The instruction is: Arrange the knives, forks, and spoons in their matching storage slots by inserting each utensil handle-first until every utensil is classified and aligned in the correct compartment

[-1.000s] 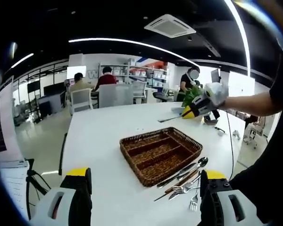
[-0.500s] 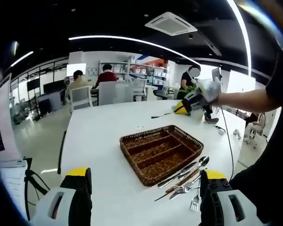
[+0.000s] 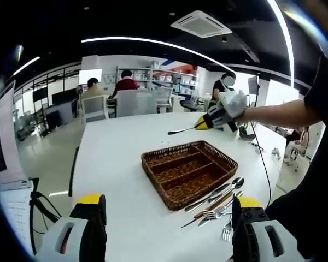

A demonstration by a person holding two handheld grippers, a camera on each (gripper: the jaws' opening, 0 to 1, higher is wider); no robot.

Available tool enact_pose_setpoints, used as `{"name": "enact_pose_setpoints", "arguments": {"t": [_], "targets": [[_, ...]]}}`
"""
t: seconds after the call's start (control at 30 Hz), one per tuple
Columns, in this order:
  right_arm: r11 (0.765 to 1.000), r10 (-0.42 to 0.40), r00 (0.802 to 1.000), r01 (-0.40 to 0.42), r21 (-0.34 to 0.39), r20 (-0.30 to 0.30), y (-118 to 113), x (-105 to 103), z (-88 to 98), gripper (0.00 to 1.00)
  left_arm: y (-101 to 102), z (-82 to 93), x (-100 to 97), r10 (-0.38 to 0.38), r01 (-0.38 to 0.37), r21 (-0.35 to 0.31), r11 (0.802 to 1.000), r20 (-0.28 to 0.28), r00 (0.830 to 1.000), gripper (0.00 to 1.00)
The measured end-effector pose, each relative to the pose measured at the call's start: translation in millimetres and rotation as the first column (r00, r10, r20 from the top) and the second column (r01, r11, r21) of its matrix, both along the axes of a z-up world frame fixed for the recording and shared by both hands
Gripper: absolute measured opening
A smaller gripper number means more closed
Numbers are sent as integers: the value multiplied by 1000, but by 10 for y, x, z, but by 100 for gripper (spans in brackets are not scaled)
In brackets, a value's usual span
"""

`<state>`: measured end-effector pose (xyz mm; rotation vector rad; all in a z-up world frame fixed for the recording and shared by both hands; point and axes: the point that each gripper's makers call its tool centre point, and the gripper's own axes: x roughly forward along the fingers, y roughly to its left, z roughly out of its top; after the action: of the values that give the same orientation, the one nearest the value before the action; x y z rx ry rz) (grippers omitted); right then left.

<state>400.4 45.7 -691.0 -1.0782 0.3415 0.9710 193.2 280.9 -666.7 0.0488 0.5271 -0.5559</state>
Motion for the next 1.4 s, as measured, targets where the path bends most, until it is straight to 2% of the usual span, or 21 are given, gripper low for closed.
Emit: {"name": "enact_pose_setpoints", "arguments": {"t": [0.3, 0.5, 0.63, 0.73, 1.0, 1.4], "targets": [[1000, -2, 1000, 2, -18, 4, 13, 207, 51, 0, -28, -43, 35, 9, -9, -5, 1000, 1, 1000, 100], [1000, -6, 1000, 6, -19, 7, 15, 300, 68, 0, -51, -8, 56, 17, -16, -12, 1000, 17, 1000, 100], [1000, -6, 1000, 6, -19, 6, 11, 325, 63, 0, -64, 21, 77, 2, -1, -3, 1000, 56, 998, 100], [1000, -9, 1000, 9, -18, 0, 5, 334, 57, 0, -72, 29, 88, 0, 0, -13, 1000, 60, 998, 100], [1000, -20, 1000, 19, -23, -17, 2, 374, 4, 0, -196, 111, 177, -59, 58, 14, 998, 115, 992, 100], [999, -49, 998, 48, -22, -35, -21, 467, -112, 0, -217, 120, 276, -74, 73, 14, 997, 102, 992, 100]]}}
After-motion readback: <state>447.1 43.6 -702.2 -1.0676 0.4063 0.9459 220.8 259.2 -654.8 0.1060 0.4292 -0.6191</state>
